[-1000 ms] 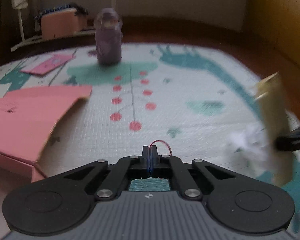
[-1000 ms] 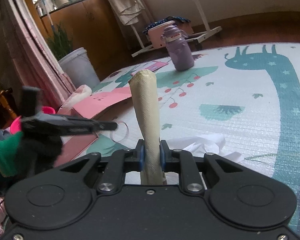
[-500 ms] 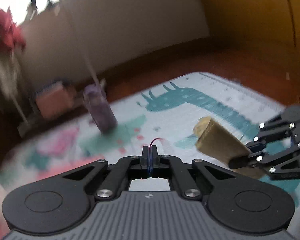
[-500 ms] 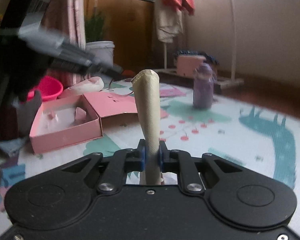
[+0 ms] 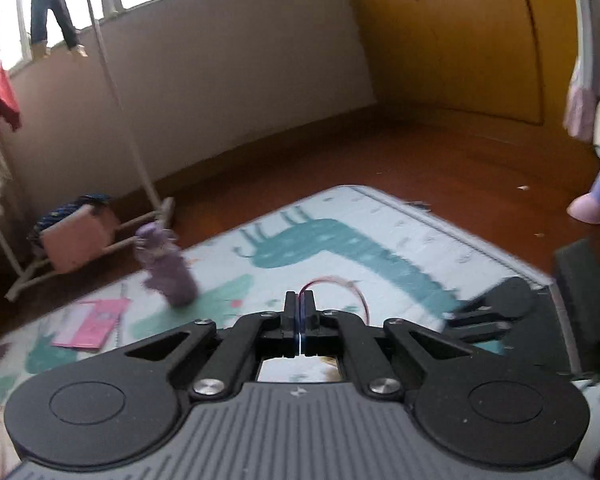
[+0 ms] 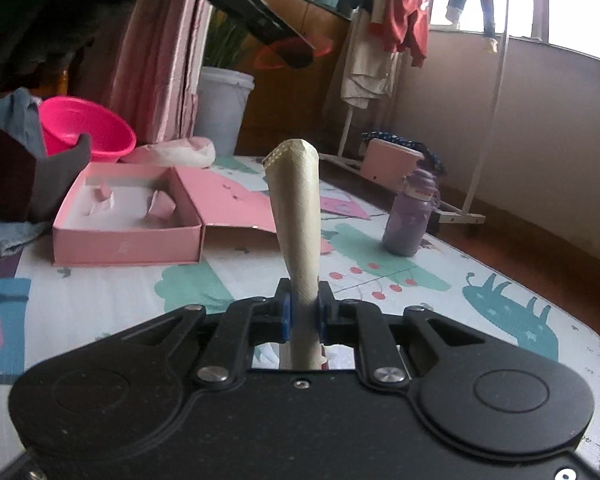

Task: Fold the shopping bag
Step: 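Slide the red rubber band from the left gripper over the bag end while the right gripper holds it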

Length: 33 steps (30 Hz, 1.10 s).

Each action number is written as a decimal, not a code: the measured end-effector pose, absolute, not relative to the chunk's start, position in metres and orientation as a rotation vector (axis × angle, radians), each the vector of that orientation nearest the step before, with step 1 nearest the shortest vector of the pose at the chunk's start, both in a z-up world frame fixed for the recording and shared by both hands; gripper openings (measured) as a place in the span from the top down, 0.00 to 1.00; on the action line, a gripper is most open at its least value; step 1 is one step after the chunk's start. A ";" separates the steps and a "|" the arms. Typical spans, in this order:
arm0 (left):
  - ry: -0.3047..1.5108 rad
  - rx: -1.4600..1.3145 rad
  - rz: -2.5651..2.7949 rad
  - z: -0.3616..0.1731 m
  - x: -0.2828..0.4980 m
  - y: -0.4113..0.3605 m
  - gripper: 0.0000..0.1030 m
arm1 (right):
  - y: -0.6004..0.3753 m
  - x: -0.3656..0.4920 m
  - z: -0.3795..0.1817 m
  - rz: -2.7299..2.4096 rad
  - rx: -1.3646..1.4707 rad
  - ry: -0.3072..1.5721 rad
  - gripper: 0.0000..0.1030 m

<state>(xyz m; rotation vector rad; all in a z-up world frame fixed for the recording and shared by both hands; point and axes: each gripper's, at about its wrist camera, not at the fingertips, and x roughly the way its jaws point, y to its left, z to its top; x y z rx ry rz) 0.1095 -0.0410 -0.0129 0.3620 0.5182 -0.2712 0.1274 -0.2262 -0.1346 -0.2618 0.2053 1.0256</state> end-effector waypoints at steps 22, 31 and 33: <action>0.723 0.477 -0.355 0.002 0.130 -0.040 0.99 | -0.229 0.101 -0.117 1.034 -0.332 -0.014 0.88; 0.802 0.569 -0.400 0.015 0.137 -0.049 0.99 | -0.233 0.093 -0.111 1.024 -0.324 -0.095 0.88; 0.814 0.605 -0.398 0.018 0.136 -0.052 0.99 | -0.236 0.093 -0.110 1.016 -0.314 -0.106 0.88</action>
